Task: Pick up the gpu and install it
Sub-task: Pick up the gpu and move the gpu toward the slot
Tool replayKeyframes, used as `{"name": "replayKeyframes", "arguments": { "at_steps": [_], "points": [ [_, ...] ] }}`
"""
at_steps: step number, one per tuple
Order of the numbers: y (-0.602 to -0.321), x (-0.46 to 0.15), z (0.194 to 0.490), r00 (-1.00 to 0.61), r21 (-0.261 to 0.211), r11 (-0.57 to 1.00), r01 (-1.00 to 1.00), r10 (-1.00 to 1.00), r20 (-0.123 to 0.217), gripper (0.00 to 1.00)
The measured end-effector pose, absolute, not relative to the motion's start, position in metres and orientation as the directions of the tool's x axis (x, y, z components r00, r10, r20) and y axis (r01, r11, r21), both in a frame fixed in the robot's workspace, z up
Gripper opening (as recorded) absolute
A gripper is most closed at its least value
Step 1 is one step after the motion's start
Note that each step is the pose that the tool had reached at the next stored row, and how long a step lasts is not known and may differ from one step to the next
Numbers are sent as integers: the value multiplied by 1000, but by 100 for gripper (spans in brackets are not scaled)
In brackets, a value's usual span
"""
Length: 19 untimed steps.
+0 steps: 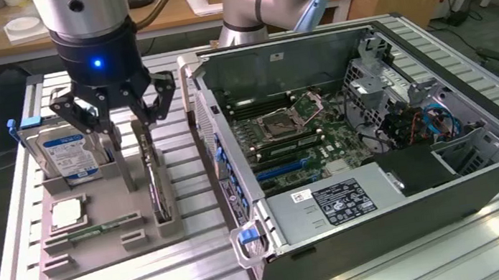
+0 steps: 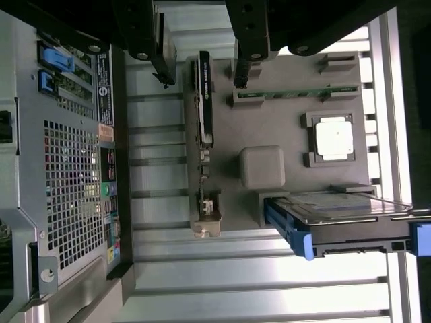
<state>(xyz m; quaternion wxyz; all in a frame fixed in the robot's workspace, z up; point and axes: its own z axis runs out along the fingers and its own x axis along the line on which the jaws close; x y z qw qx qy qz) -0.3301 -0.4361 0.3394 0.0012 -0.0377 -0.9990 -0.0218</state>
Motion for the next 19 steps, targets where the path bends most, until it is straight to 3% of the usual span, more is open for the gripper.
{"name": "replayKeyframes", "arguments": {
  "at_steps": [19],
  "points": [
    [-440, -330, 326, -997, 43, 996, 76, 75, 12, 47]
  ]
}}
